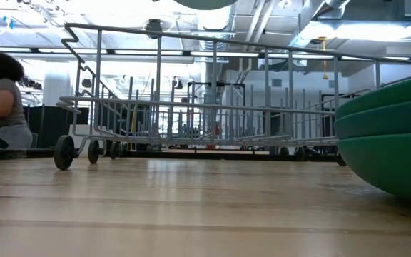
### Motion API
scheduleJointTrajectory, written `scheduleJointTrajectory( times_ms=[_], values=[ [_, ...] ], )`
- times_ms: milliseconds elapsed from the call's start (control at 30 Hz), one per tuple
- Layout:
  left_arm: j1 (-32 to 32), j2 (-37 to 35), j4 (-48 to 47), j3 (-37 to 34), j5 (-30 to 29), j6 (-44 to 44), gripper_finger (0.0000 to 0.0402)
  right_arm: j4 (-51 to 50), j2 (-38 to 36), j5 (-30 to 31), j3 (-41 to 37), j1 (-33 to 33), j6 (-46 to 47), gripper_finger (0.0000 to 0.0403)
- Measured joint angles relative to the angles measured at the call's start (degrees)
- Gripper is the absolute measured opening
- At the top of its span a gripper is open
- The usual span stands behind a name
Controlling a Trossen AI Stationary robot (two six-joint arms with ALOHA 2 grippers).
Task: Sort dishes
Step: Put the light green plate in the dish rack
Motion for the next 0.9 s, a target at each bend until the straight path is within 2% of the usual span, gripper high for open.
scheduleJointTrajectory(
  times_ms=[233, 467, 567, 700, 900],
  values=[
    [0.0, 0.07, -2.25, 0.0, 1.71, -1.5, 0.0044, 0.58, 0.01, 2.39, 0.02, -0.24, 0.36, 0.0014],
    [-0.04, 0.18, -7.58, 0.0, 2.81, -6.43, 0.012, 0.36, 0.01, 7.06, 0.02, 0.22, -1.51, 0.0014],
    [-0.04, -0.04, -8.9, 0.0, 1.91, -7.84, 0.0155, 0.12, -0.35, 11.03, 0.02, 0.9, -4.17, 0.0014],
    [-0.04, -0.83, -10.36, 0.0, 0.19, -9.41, 0.0185, 1.07, -1.41, 19.35, -0.04, 3.02, -9.32, 0.0014],
    [0.01, -4.8, -16.84, 0.0, 0.02, -18.41, 0.0198, 1.09, -3.9, 26.22, -0.04, 6.22, -15.14, 0.0014]
  ],
)
